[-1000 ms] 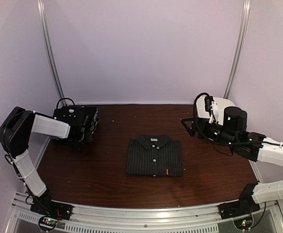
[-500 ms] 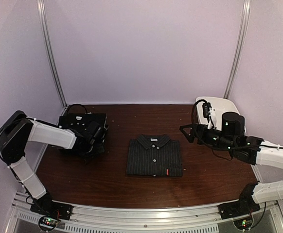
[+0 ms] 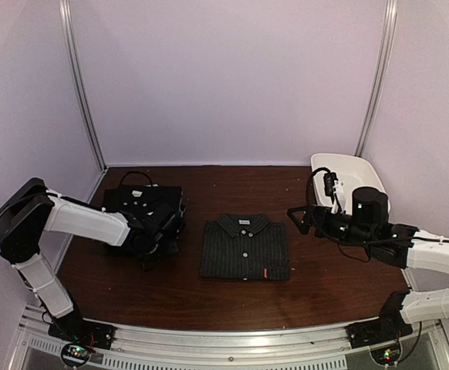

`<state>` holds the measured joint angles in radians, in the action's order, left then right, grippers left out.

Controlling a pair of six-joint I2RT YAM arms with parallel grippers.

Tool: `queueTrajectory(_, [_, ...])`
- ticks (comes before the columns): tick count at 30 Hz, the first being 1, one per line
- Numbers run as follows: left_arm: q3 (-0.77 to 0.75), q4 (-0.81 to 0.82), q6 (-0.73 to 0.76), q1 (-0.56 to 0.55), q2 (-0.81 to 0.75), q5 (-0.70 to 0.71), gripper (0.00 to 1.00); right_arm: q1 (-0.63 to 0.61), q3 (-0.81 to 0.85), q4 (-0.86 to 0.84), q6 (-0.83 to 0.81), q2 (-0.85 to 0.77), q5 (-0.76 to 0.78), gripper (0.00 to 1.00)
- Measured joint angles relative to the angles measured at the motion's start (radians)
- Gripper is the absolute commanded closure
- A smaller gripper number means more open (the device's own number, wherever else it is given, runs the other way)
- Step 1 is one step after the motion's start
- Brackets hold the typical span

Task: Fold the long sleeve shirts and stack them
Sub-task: Move the square-folded shirt to the center of the board.

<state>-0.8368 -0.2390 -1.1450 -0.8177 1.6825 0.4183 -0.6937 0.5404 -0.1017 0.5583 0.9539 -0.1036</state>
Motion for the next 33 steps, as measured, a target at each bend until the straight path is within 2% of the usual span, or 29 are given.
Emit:
queueTrajectory(16, [-0.056, -0.018, -0.051, -0.100, 0.040, -0.038, 1.00, 0.007, -0.061, -0.014, 0.034, 0.041, 0.000, 0.00])
queueTrajectory(24, [-0.063, -0.016, -0.050, -0.111, 0.040, -0.092, 0.83, 0.007, -0.061, -0.014, 0.040, 0.061, 0.008, 0.03])
queueTrajectory(33, [-0.085, -0.024, -0.041, -0.198, -0.028, -0.191, 0.72, 0.011, -0.055, 0.016, 0.041, 0.113, 0.014, 0.04])
